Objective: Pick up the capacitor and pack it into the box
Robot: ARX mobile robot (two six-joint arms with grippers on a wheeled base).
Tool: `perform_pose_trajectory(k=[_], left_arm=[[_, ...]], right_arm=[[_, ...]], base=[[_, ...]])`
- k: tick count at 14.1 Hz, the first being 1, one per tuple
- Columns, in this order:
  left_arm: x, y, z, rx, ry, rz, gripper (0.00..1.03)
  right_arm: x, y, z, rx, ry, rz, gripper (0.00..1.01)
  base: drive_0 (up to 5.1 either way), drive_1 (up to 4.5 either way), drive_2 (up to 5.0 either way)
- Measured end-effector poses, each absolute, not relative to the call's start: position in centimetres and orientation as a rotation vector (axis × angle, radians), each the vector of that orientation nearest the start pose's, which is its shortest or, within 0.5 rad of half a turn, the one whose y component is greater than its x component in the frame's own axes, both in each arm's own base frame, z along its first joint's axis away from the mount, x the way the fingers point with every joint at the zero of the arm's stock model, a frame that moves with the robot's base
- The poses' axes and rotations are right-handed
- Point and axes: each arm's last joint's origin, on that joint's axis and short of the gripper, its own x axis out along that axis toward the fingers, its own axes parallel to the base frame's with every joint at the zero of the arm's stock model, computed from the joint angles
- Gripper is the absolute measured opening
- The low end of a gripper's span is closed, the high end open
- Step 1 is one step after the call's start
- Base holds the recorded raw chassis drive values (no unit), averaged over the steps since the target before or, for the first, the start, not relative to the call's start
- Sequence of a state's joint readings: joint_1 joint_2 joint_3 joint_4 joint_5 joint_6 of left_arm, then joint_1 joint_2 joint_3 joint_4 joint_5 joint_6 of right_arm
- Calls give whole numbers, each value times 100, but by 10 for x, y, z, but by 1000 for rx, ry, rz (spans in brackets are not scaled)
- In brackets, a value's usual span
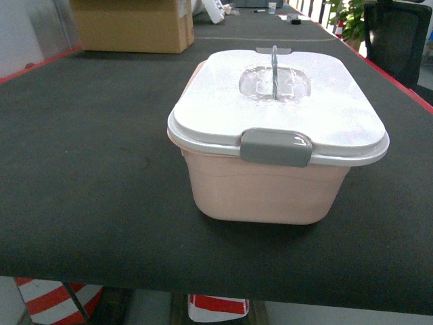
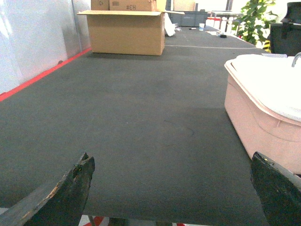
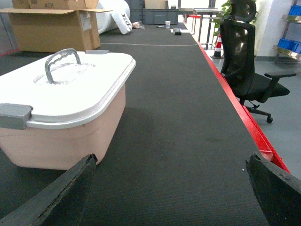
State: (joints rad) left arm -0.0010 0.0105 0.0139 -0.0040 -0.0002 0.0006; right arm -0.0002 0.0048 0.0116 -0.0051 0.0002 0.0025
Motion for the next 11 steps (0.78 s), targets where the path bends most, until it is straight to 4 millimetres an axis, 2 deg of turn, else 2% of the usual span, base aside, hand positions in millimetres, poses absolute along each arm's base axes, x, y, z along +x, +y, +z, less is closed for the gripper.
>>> perform_pose_trajectory(k=[11], left_arm=[[98, 0, 167, 1, 1, 0, 98]], right_arm=[[97, 0, 167, 2, -2, 0, 98]], base=[[0, 0, 0]])
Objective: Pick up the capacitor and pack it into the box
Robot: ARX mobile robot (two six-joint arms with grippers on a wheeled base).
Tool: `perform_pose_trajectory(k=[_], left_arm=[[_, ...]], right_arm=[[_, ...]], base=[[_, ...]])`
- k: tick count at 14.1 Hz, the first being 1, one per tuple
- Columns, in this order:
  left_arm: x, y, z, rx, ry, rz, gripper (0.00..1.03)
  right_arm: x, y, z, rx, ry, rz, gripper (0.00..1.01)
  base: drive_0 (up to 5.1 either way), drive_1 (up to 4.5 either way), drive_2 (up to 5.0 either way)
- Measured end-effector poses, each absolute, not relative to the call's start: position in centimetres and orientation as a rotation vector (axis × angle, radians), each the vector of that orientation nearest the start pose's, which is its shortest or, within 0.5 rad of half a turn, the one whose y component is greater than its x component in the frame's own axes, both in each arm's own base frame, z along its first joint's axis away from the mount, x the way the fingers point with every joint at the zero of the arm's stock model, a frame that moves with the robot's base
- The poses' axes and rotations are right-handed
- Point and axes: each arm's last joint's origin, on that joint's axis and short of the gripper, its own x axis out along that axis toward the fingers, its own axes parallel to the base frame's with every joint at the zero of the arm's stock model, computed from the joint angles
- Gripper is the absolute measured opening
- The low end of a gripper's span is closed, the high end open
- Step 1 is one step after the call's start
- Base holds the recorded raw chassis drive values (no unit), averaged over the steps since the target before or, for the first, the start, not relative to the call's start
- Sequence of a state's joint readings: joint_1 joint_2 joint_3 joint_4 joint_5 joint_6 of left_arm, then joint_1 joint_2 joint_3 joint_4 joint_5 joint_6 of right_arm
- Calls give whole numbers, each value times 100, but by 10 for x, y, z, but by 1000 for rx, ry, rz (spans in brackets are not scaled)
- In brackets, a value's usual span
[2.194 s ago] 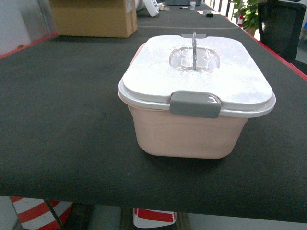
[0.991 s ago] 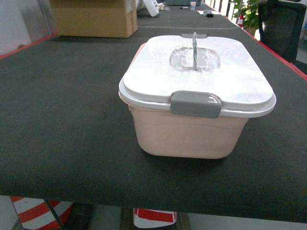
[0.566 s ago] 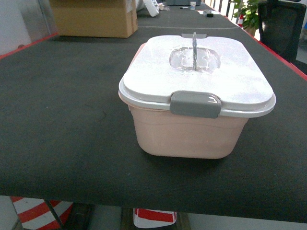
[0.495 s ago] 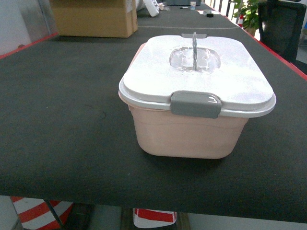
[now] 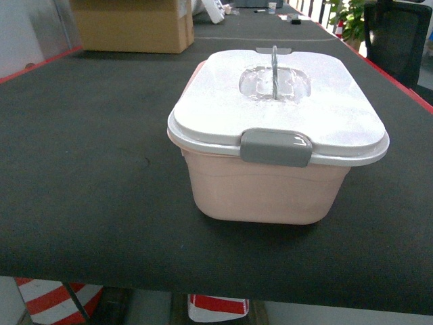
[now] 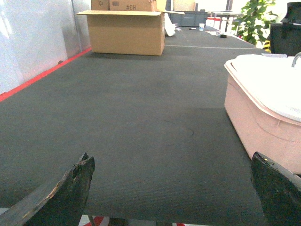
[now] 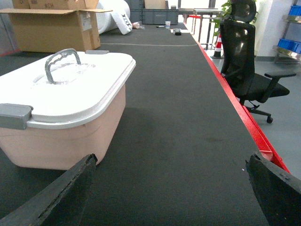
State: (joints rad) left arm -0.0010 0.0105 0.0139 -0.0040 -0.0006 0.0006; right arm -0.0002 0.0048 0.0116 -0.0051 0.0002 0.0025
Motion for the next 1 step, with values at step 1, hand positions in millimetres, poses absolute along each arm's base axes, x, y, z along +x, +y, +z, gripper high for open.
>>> perform_pose_trajectory(k=[1], left_arm=[[98, 0, 167, 1, 1, 0, 98]], right_arm=[[97, 0, 167, 2, -2, 0, 98]], base=[[0, 0, 0]])
